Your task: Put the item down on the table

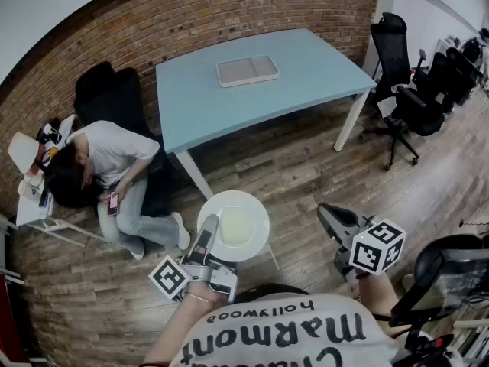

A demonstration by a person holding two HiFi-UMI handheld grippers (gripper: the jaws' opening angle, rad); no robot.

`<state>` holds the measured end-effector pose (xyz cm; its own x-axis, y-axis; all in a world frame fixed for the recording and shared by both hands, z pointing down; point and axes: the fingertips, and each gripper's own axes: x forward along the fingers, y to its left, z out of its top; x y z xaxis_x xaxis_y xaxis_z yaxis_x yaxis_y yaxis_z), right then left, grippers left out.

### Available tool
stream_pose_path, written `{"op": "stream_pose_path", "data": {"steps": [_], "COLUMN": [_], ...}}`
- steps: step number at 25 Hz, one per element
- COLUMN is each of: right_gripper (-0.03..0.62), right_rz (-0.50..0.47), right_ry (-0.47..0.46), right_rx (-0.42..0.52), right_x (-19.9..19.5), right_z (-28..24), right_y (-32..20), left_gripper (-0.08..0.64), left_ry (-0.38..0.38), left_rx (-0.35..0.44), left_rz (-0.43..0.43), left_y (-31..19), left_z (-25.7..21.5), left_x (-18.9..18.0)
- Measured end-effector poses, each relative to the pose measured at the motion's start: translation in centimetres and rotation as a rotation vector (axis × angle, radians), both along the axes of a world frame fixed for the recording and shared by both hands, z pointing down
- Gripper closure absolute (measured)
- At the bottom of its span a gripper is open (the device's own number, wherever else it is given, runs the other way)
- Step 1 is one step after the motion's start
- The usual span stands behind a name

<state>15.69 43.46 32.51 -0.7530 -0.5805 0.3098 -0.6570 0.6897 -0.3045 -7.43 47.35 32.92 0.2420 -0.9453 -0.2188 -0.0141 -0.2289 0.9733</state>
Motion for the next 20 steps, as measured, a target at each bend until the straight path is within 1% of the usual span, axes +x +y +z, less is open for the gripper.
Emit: {"op": "stream_pose_path", "data": {"steps": [14, 20], "right_gripper": [0.581, 0.581], "right_rz": [0.055, 0.047], "right_ry": [-0.031, -0.039], "right_rx": [-0.003, 0.008], "right_x": [-0.7, -3.3], "right_z": [0.4, 0.2], "right_y": [-1.1, -1.7], "left_gripper": [0.520, 0.522], "left_ry": [0.027, 0.047], "left_rx": [0.004, -0.026], "left_rz": [-0.006, -0.003], "left_y": [-0.3, -0.9], "left_z": [0.5, 1.1], "left_x": [-1.5, -3.4]}}
